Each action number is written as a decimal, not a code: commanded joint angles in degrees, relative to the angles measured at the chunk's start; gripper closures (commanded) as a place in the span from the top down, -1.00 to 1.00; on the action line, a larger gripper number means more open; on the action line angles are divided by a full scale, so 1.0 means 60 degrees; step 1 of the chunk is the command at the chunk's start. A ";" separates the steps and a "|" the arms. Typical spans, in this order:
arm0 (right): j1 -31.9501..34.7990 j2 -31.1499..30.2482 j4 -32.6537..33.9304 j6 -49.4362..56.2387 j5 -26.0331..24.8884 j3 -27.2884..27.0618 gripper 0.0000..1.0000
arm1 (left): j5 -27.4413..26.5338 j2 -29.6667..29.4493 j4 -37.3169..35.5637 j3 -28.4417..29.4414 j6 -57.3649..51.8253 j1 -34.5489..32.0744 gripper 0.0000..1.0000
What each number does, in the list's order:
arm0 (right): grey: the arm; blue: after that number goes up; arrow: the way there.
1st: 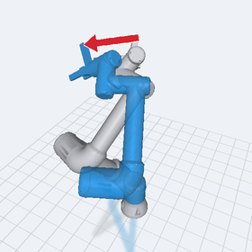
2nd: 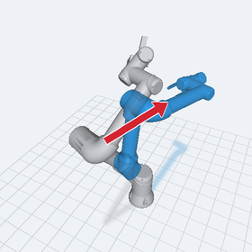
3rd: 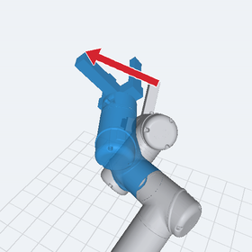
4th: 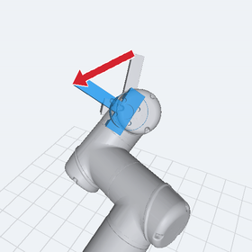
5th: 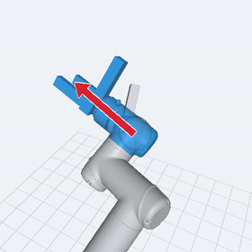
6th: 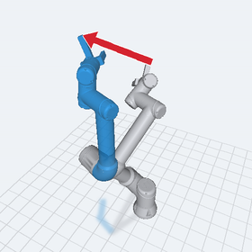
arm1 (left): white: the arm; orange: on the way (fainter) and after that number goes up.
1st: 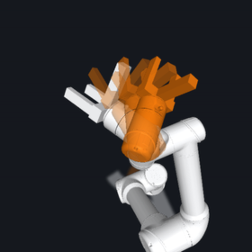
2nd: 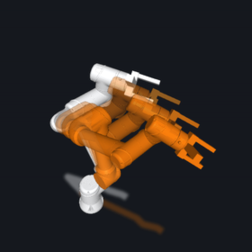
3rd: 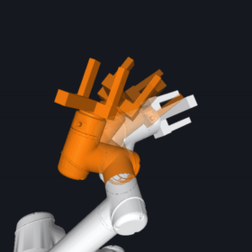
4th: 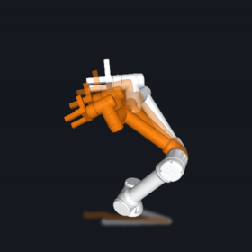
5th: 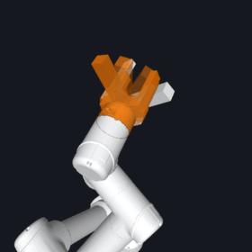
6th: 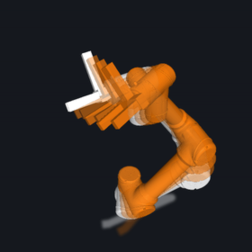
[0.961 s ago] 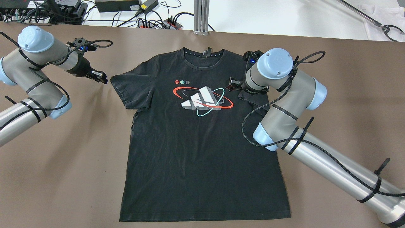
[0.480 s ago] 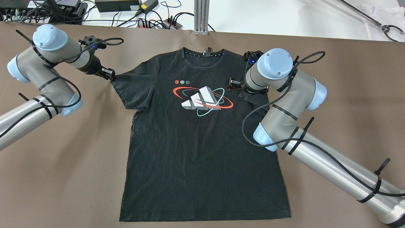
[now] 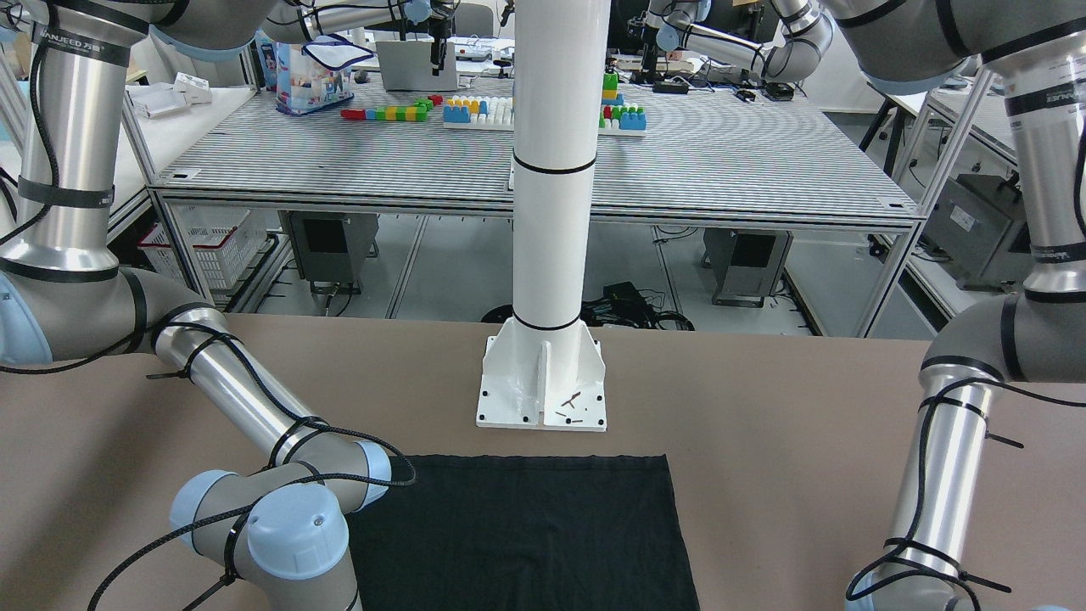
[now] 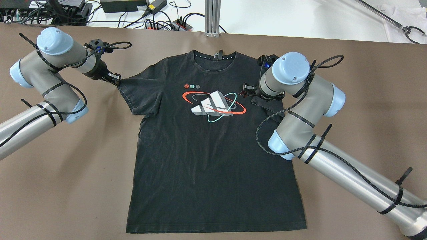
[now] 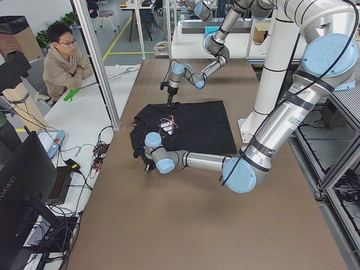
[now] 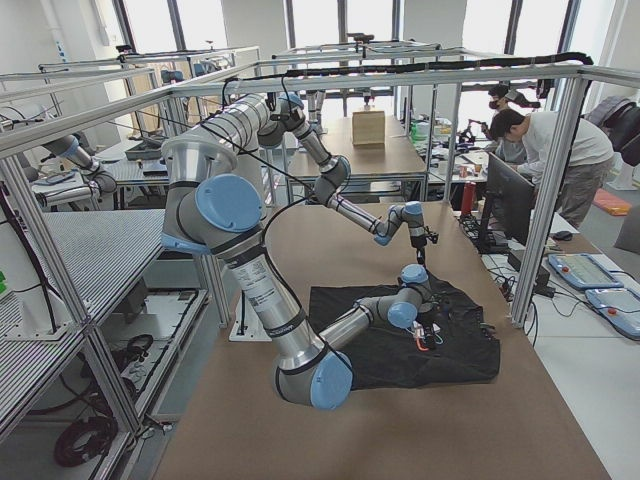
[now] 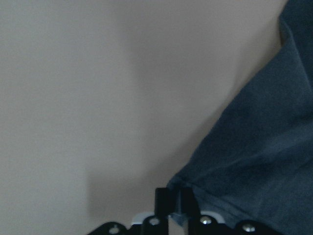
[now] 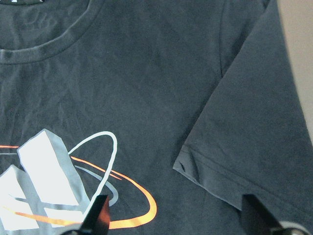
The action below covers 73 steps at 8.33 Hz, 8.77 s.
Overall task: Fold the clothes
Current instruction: 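Move the left gripper to the shirt's shoulder nearest it, then move both grippers down along the shirt sides toward the hem, then grasp the hem corners nearest the robot with both grippers, then lift the hem with both grippers and fold it toward the collar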
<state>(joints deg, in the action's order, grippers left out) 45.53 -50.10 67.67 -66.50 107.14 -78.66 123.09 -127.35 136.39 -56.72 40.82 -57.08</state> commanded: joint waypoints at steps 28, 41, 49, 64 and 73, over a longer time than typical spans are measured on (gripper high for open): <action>-0.5825 -0.6698 0.2608 -0.6418 -0.4553 -0.8066 0.46 | -0.5236 0.3528 -0.4391 -0.9559 0.6980 0.4503 1.00; -0.7208 -0.8232 0.0073 -0.7081 -0.5727 -0.7222 -1.00 | -0.5325 0.4144 -0.4420 -1.0160 0.7010 0.4518 1.00; -0.7208 -0.8144 0.0073 -0.7081 -0.5625 -0.7852 -1.00 | -1.0174 0.5891 -0.4567 -1.0574 1.1917 1.0085 0.19; -0.7251 -0.8086 0.0073 -0.7125 -0.5669 -0.8099 -1.00 | -1.0071 0.6294 -0.4582 -1.1357 1.1991 1.0290 -1.00; -0.6657 -0.7562 0.0263 -0.6967 -0.3697 -0.9363 -1.00 | -0.7412 0.6230 -0.4581 -1.2901 1.0138 0.8131 -1.00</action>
<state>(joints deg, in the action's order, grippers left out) 2.01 -97.73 68.73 -110.25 81.41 -135.87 72.79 -85.27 108.98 -135.08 108.05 -1.24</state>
